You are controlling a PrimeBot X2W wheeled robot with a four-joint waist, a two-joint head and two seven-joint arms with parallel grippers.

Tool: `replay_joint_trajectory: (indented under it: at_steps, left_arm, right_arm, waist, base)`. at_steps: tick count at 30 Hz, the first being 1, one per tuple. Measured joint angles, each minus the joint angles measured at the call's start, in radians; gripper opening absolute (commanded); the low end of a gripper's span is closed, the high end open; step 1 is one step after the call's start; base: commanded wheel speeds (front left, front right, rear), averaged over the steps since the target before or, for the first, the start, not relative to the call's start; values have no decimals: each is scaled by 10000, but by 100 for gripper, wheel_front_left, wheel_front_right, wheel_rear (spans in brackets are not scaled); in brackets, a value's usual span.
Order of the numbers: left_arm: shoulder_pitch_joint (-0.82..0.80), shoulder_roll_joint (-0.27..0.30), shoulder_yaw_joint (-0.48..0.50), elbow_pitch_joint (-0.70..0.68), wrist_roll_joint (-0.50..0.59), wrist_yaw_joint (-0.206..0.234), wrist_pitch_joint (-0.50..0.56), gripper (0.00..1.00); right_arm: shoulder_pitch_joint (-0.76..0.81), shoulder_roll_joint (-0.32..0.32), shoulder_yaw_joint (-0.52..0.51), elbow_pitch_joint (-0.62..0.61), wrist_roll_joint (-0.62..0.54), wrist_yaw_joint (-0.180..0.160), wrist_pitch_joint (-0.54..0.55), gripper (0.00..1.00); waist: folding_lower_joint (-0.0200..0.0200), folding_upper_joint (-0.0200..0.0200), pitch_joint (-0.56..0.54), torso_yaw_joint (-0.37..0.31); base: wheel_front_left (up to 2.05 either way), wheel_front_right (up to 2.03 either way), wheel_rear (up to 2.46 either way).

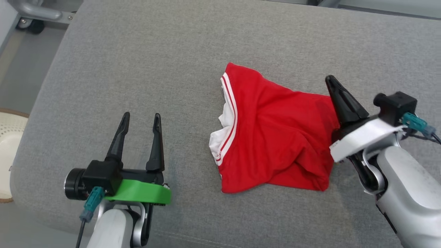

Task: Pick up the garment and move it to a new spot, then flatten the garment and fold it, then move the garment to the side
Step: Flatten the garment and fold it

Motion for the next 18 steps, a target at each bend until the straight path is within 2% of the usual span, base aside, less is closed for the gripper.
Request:
replay_joint_trajectory:
  at_steps: [4,5,6,7,12,18]
  left_arm:
    - [46,88,159,-107,82,-8,-2,100]
    - [64,123,207,-134,94,-8,-2,100]
    - [91,155,268,-151,102,-4,-2,100]
    - [127,184,303,-163,127,-4,-2,100]
    - [286,313,418,-276,186,-4,-2,100]
    - [594,541,508,-385,272,12,-2,100]
  right_arm:
    - [1215,35,-1200,-800,-474,0,-2,0]
    - [1499,73,-1469,-974,-564,0,-2,12]
    - [1770,136,-1741,-1126,-667,0,-2,46]
    - [2017,201,-1969,-1254,-761,0,0,100]
    - [3118,506,-2995,-2023,-1283,0,-2,100]
    - [4261,947,-3766,-2846,-1858,0,21,100]
  waist:
    - [0,0,-127,-356]
    - [0,1,-162,-447]
    - [0,0,-200,-542]
    - [0,0,-238,-635]
    - [0,0,-455,-1069]
    - [0,0,-759,-1512]
  base:
    - [0,0,0]
    - [0,0,0]
    - [0,0,0]
    - [0,0,0]
    - [0,0,0]
    - [0,0,0]
